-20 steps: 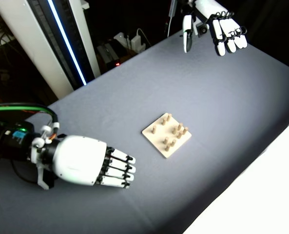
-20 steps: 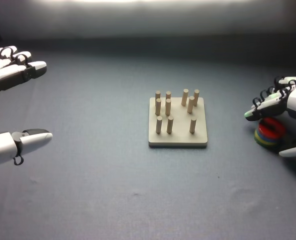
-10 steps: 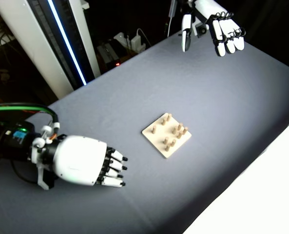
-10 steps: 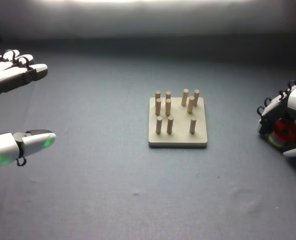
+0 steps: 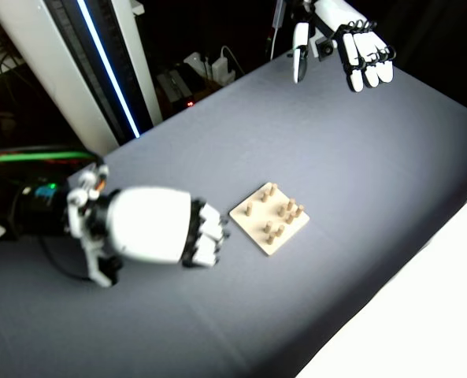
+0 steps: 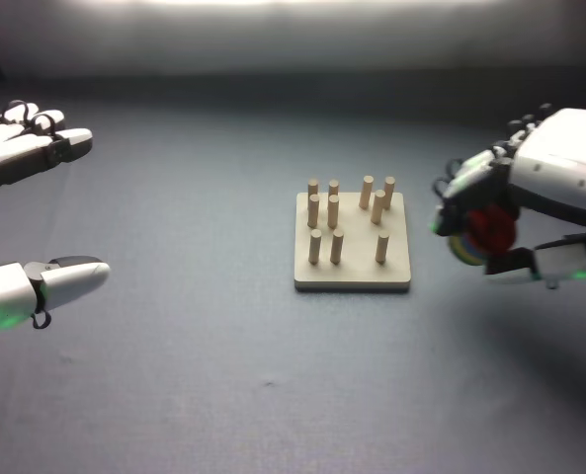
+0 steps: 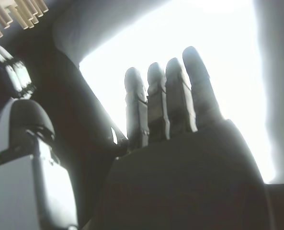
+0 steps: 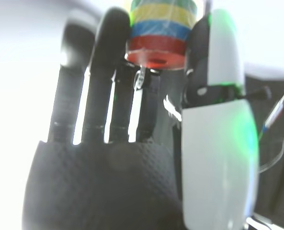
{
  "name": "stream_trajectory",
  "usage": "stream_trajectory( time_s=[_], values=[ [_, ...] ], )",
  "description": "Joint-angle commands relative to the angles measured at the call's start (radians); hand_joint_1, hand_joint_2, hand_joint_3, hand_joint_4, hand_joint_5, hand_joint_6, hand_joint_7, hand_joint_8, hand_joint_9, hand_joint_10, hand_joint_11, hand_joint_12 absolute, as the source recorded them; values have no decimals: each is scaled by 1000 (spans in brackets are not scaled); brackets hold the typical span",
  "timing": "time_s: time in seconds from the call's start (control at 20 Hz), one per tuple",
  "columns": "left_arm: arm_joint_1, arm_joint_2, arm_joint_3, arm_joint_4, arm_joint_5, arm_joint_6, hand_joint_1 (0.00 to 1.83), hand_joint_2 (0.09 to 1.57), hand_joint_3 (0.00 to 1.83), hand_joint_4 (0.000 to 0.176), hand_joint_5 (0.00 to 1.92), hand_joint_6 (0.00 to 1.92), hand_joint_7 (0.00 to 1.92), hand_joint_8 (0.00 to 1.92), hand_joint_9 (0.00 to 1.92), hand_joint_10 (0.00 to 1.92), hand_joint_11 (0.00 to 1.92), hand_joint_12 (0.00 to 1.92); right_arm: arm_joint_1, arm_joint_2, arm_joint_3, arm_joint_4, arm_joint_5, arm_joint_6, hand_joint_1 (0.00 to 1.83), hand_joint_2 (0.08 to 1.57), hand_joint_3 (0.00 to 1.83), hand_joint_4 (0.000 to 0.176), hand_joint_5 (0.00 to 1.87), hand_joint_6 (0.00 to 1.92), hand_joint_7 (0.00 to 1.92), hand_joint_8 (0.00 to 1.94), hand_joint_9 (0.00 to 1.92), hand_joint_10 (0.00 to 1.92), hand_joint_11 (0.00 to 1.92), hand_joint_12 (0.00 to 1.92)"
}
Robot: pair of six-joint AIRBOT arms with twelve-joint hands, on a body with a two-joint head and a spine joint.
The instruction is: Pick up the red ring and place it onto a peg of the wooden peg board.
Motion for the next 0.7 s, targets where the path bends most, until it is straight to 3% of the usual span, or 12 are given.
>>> stream_trajectory(
  time_s=[0.0, 0.05, 0.1, 0.15, 0.2, 0.3, 0.35, 0.4, 0.5, 0.6, 0.65],
  values=[
    [-6, -2, 7, 6, -128, -3, 642, 1012, 0, 0, 410, 1, 267, 1, 198, 2, 0, 599, 23, -12, 9, 25, 127, 12, 1275, 1094, 2, 0, 1077, 624, 1019, 1219, 1070, 1334, 974, 1584],
    [-5, -2, 8, 5, -128, -3, 642, 1012, 0, 0, 410, 1, 267, 1, 198, 2, 0, 599, 31, -26, 16, 24, 128, 15, 1275, 1094, 2, 0, 1077, 624, 1019, 1219, 1070, 1334, 974, 1584],
    [-5, -2, 9, 5, -127, -3, 647, 1011, 0, 0, 396, 0, 254, 1, 198, 1, 0, 632, 41, -47, 27, 23, 130, 22, 1265, 1063, 0, 0, 1063, 738, 1146, 906, 1092, 980, 914, 1294],
    [-5, -2, 9, 5, -126, -3, 647, 1011, 0, 0, 396, 0, 254, 1, 198, 1, 0, 632, 48, -65, 35, 19, 131, 30, 1265, 1063, 0, 0, 1063, 738, 1146, 906, 1092, 980, 914, 1294],
    [-5, -2, 10, 5, -124, -3, 661, 1018, 1, 5, 399, 2, 256, 2, 201, 2, 0, 637, 59, -86, 45, 8, 131, 40, 1365, 1059, 3, 0, 1028, 792, 1161, 762, 1018, 1033, 813, 1191],
    [-5, -4, 12, 5, -124, -5, 664, 1018, 1, 12, 401, 2, 253, 0, 200, 1, 0, 637, 69, -111, 58, 1, 124, 43, 1385, 1067, 1, 0, 1016, 807, 1124, 828, 988, 1089, 817, 1215],
    [-5, -7, 15, 5, -124, -8, 672, 1018, 0, 16, 406, 2, 261, 2, 207, 3, 0, 661, 75, -123, 66, 1, 116, 43, 1390, 1062, 0, 0, 998, 892, 1163, 701, 1009, 1057, 803, 1197],
    [-5, -9, 16, 5, -123, -9, 667, 1017, 0, 33, 400, 1, 252, 2, 198, 2, 0, 636, 79, -129, 70, 1, 111, 43, 1391, 1057, 0, 0, 1025, 865, 1171, 675, 998, 1076, 764, 1244],
    [-5, -10, 17, 5, -123, -12, 695, 1023, 1, 12, 411, 1, 248, 1, 196, 2, 0, 622, 90, -145, 83, -5, 87, 43, 1396, 1044, 0, 0, 1020, 860, 1256, 461, 1047, 1036, 789, 1199],
    [-5, -11, 16, 5, -123, -13, 729, 1025, 1, 4, 418, 4, 255, 3, 204, 4, 0, 627, 96, -149, 90, -19, 60, 43, 1395, 1046, 0, 0, 998, 943, 1291, 369, 1047, 999, 813, 1120],
    [-5, -11, 16, 5, -123, -13, 735, 1028, 1, 0, 424, 3, 263, 3, 215, 6, 0, 660, 96, -148, 91, -21, 54, 43, 1397, 1039, 1, 0, 1021, 886, 1305, 351, 1048, 1018, 808, 1141]
  ],
)
